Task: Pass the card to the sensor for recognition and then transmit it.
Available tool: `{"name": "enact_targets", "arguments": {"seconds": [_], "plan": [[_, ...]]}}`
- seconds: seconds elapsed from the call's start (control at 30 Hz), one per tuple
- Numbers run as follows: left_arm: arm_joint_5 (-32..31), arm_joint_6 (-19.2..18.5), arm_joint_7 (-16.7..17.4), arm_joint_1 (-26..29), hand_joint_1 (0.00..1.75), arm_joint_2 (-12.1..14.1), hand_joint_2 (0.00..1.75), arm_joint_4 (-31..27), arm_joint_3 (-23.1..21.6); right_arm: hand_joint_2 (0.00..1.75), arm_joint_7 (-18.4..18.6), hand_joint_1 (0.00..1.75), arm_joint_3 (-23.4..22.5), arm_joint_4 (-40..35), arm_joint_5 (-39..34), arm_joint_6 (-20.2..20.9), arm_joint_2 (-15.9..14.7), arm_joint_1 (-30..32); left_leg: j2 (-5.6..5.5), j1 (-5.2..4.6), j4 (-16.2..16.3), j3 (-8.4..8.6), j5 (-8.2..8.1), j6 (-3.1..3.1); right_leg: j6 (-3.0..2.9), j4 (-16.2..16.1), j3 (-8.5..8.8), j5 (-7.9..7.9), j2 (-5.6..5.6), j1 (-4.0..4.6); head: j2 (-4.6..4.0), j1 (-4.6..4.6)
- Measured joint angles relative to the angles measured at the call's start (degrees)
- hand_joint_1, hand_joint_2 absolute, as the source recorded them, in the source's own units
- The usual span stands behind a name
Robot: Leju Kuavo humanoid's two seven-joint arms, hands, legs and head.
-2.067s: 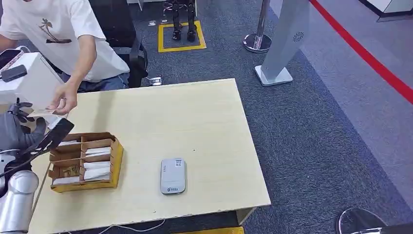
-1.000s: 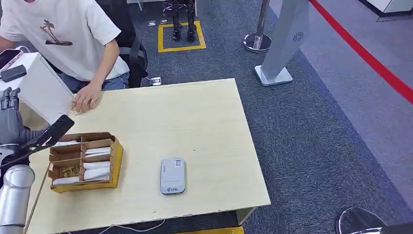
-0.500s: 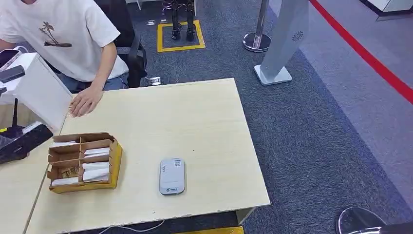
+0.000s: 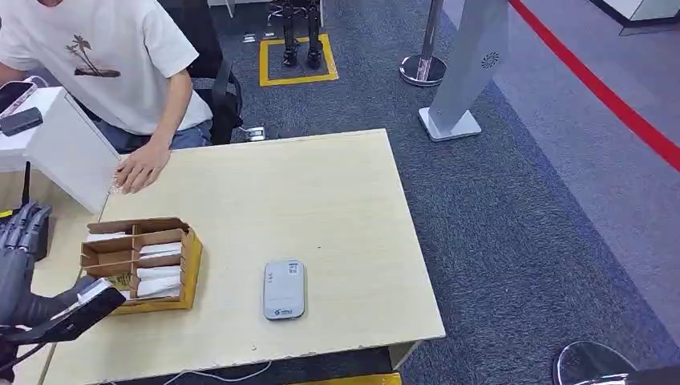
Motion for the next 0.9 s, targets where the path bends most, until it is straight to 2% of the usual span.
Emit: {"name": "enact_targets", "arguments": {"seconds": [0.13, 0.4, 0.9], "plan": [[-1.9, 1.6, -0.2, 3.1, 0.00, -3.3, 1.75, -0.8, -1.0, 0.00, 0.0, 0.00, -0.2, 0.0, 0.0, 0.0, 0.0, 0.1, 0.00, 0.01, 0.0, 0.00, -0.03, -0.01, 0.00, 0.0, -0.01, -0.01, 0.00, 0.00, 0.00, -0.02], [-3.6, 2.9, -0.2, 5.5, 0.00, -6.5, 1.75, -1.4, -2.2, 0.00, 0.0, 0.00, -0.3, 0.0, 0.0, 0.0, 0.1, 0.1, -0.01, 0.02, 0.0, 0.00, -0.03, -0.01, 0.00, 0.0, 0.00, -0.01, -0.02, 0.01, 0.00, -0.02], [-4.1, 3.5, 0.0, 7.3, 0.00, -8.6, 1.75, -1.6, -2.9, 0.00, 0.2, 0.00, -0.3, 0.0, 0.3, 0.0, 0.2, 0.1, -0.02, 0.02, 0.0, 0.00, -0.03, -0.01, 0.00, 0.0, 0.00, -0.01, -0.02, 0.01, 0.00, -0.02]]}}
